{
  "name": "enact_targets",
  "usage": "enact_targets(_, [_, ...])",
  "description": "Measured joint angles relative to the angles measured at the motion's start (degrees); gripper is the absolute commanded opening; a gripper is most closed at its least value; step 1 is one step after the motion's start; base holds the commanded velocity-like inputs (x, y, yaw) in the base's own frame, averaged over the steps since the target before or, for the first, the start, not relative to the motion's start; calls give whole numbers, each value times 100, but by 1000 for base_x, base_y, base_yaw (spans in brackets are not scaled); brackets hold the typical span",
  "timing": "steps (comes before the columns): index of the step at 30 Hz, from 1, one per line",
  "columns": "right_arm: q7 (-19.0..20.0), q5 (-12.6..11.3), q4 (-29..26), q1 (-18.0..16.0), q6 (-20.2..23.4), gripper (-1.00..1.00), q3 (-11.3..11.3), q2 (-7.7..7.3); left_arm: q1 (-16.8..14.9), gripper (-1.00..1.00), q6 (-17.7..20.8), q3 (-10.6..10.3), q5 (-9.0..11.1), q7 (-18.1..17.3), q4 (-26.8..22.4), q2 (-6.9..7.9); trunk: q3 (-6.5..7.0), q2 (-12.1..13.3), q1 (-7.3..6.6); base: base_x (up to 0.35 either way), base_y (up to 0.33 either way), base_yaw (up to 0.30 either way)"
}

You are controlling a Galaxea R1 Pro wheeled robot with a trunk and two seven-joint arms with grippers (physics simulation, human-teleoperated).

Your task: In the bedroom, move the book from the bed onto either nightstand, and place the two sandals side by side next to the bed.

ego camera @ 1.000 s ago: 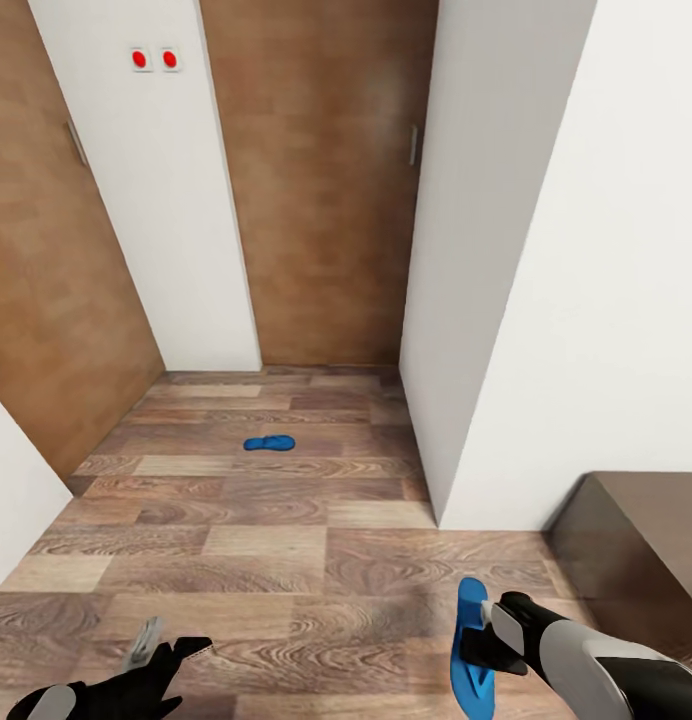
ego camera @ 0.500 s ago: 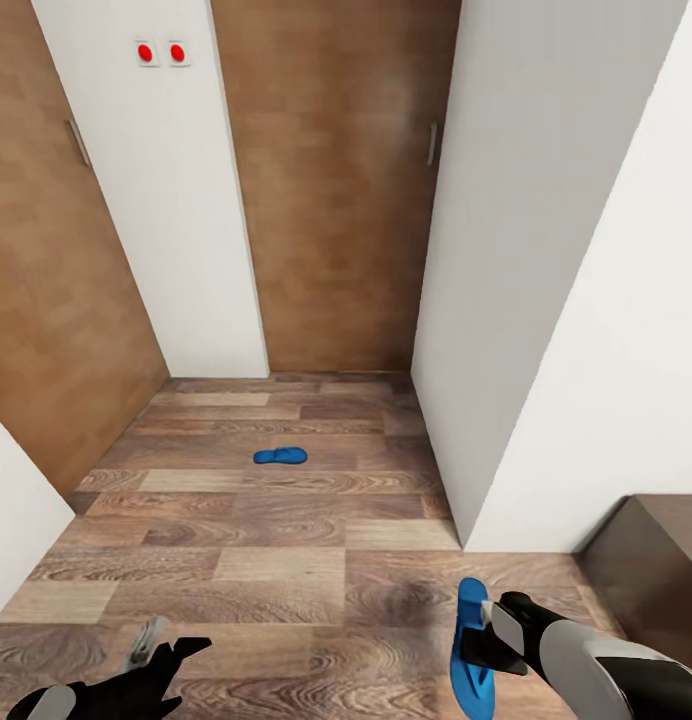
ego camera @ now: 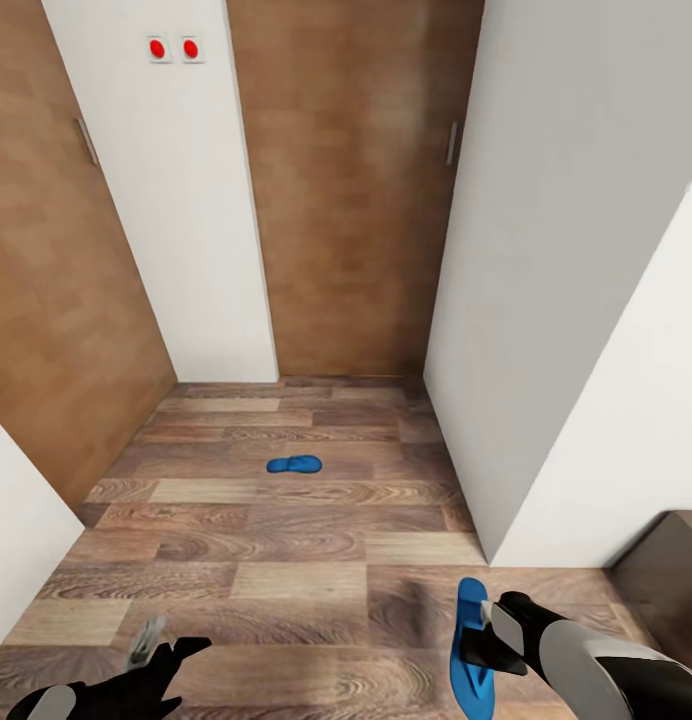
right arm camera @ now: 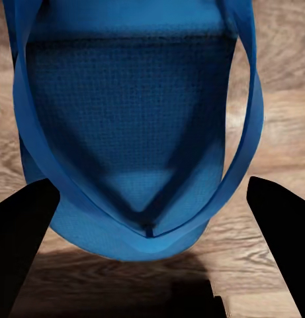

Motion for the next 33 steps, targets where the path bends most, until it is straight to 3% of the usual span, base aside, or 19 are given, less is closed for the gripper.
enact_targets(33, [0, 1, 0, 0, -1, -100, 3, -4, 0, 100, 0, 0, -9, -9, 2, -5, 0, 0, -1, 145, 96, 0])
